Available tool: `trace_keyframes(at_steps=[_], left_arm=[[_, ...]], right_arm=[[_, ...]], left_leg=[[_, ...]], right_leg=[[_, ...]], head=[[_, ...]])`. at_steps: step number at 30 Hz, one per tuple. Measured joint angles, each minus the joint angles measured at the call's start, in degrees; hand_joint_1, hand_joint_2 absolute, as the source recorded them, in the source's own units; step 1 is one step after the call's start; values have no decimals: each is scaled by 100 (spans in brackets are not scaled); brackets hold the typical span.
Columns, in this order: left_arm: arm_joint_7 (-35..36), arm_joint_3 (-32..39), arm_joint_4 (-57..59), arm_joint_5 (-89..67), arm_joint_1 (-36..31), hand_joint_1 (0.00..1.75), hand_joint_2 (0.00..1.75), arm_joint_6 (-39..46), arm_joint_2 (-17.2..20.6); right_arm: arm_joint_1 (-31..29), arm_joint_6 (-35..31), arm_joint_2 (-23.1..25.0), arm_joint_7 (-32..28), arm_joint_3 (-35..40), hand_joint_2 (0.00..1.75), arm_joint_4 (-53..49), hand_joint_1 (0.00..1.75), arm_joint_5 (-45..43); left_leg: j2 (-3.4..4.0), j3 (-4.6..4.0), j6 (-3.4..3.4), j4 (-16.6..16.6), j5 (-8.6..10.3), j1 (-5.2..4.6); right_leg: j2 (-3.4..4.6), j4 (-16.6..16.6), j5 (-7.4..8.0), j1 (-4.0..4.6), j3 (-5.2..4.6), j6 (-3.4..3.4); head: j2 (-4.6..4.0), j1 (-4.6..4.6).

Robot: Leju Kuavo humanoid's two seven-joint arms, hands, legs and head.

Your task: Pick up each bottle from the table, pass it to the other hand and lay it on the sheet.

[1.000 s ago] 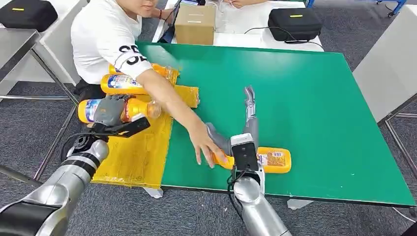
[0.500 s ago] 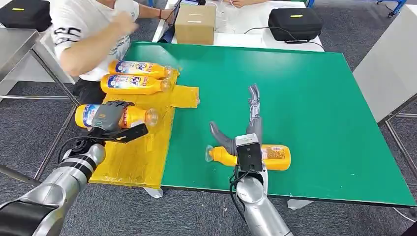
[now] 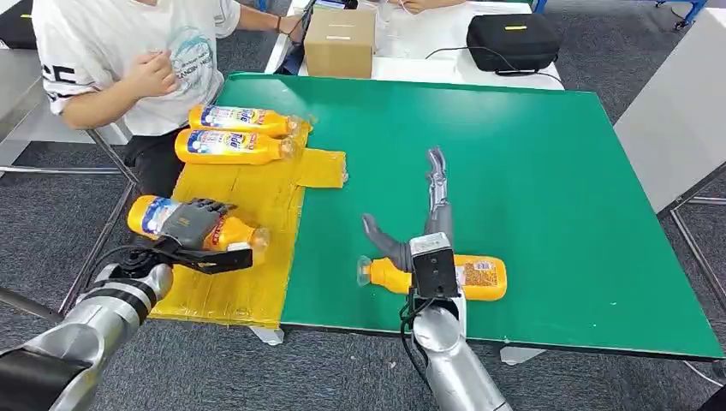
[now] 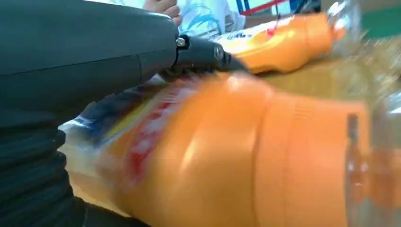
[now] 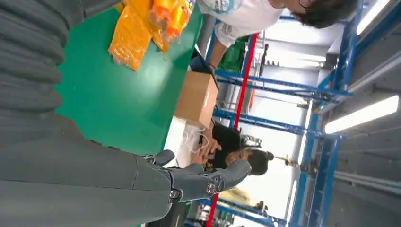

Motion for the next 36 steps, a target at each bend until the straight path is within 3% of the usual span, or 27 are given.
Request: trace_keyframes(at_steps=[7,8,11,12,16,17,22,26,29,36], left_arm=[[-570,350,-2,544,223,0,175,98,-111],[-650,408,-2,630,254,0,0,131,-129],[-975,633,-9,990,373,0,0,159,-173],[-1148,724,-19,1187,436,0,0,127,-186],[-1488,1119,-699,2821,880,0,0,-696,-227],[-1501,1152,-1020,3424,1042,0,175,-983,-227],[-1534,1430,-2828,5325,1979,0,175,-1866,-366],[-1551,1856,-4108,5680,2669,0,175,-2466,-859],[-1549,2092,-4400,5807,2876,0,175,-2641,-1213],[-1422,2476,-4360,5918,2879,0,175,-2702,-1567]], right_arm=[[-99,100,4,-2,0,175,219,0,-18],[-108,118,4,-2,0,175,242,0,-24],[-138,133,4,0,0,175,308,0,-26],[-152,137,4,11,0,0,338,0,-22],[-194,190,2,155,0,0,503,0,131],[-195,199,-8,203,0,175,557,0,218],[-73,33,-55,417,9,175,717,0,858],[331,-186,-68,713,52,175,710,0,1482],[603,-313,-81,826,72,175,656,0,1716],[959,-494,-168,1222,98,175,463,0,2289]], left_leg=[[-2,3,0,0,0,0],[-2,3,0,0,0,0],[1,3,0,0,0,1],[2,3,0,0,0,1],[3,2,-1,0,0,1],[2,2,-1,0,0,1],[3,0,1,0,-3,-1],[-6,-8,-1,0,-6,-4],[-4,-11,-1,0,-8,-4],[-2,-2,-3,0,-4,1]], right_leg=[[-1,0,0,0,4,0],[-1,0,0,1,4,0],[0,1,0,1,2,0],[1,1,0,1,1,0],[2,0,0,1,-1,0],[1,0,0,1,-1,0],[2,-4,-2,-1,-6,-1],[-3,-6,-5,-3,-7,-2],[-1,-7,-4,-3,-10,-2],[-1,-7,-3,3,-8,-3]], head=[[0,0],[0,0],[0,-2],[0,0],[0,0],[0,0],[0,0],[0,0],[0,0],[0,-2]])
